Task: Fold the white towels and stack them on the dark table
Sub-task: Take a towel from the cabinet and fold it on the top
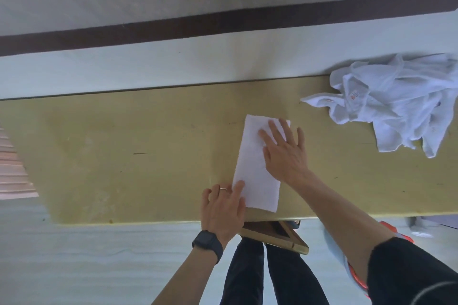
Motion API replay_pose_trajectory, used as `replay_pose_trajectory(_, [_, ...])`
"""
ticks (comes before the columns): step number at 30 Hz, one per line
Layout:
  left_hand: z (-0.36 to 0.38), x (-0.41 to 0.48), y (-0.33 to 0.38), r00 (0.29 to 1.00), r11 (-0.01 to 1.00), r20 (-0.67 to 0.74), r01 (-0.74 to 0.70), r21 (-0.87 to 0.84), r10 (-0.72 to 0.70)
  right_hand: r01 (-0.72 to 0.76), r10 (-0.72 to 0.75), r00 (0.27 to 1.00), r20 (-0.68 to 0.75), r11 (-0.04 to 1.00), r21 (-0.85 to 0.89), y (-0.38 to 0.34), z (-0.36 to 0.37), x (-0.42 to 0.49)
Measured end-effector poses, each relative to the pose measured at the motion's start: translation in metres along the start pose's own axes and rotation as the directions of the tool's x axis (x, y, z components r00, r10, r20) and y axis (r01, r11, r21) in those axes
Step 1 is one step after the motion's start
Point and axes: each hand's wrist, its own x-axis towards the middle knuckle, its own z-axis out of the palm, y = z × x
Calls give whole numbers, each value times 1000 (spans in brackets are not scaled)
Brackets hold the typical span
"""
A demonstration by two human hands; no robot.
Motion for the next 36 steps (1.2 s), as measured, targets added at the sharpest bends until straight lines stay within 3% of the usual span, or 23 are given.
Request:
replay_pose_trajectory(2, [2, -7, 3, 1000, 1000, -16, -20, -10, 20, 36, -36, 999, -10, 999, 11, 2, 1, 0])
replay_pose_trajectory(4, [9, -13, 2, 998, 999, -54, -35, -42, 33, 53, -41, 991, -125, 994, 92, 2, 1, -19])
replay_pose_trajectory(8, [26, -20, -11, 945, 943, -129, -315, -104, 301, 218, -137, 936, -325, 949, 229, 2, 22, -94])
replay_pose_trajectory(12, [40, -22, -28, 885, 886, -50, -464, -6, 463, 335, -294, 931, -216, 923, 187, 14, 58, -150])
replay_pose_trajectory(15, [43, -24, -33, 851, 853, -63, -520, 30, 521, 428, -367, 883, -293, 886, 179, 24, 76, -161])
replay_pose_trajectory(18, [37, -24, -34, 815, 821, -104, -571, 18, 570, 464, -367, 861, -352, 851, 245, 30, 79, -160])
replay_pose_trajectory(23, [32, -24, -35, 826, 825, -57, -563, -47, 560, 465, -349, 869, -351, 819, 337, 32, 78, -162])
replay_pose_trajectory(26, [26, -24, -35, 828, 823, -102, -560, -100, 551, 446, -317, 878, -357, 813, 374, 28, 73, -160])
replay_pose_trajectory(28, [15, -20, -32, 869, 851, -112, -495, -176, 482, 386, -237, 907, -347, 798, 464, 25, 64, -159])
replay_pose_trajectory(31, [-22, 0, -20, 978, 912, 97, -131, -389, 182, 162, 4, 971, -237, 722, 673, 19, 31, -150])
replay_pose_trajectory(33, [-45, 19, -15, 971, 844, 237, 115, -524, 14, -52, 171, 983, -61, 587, 808, 16, 3, -136])
replay_pose_trajectory(36, [-62, 54, -12, 962, 667, 246, 260, -699, -117, -241, 294, 949, 116, 434, 868, 17, -22, -102])
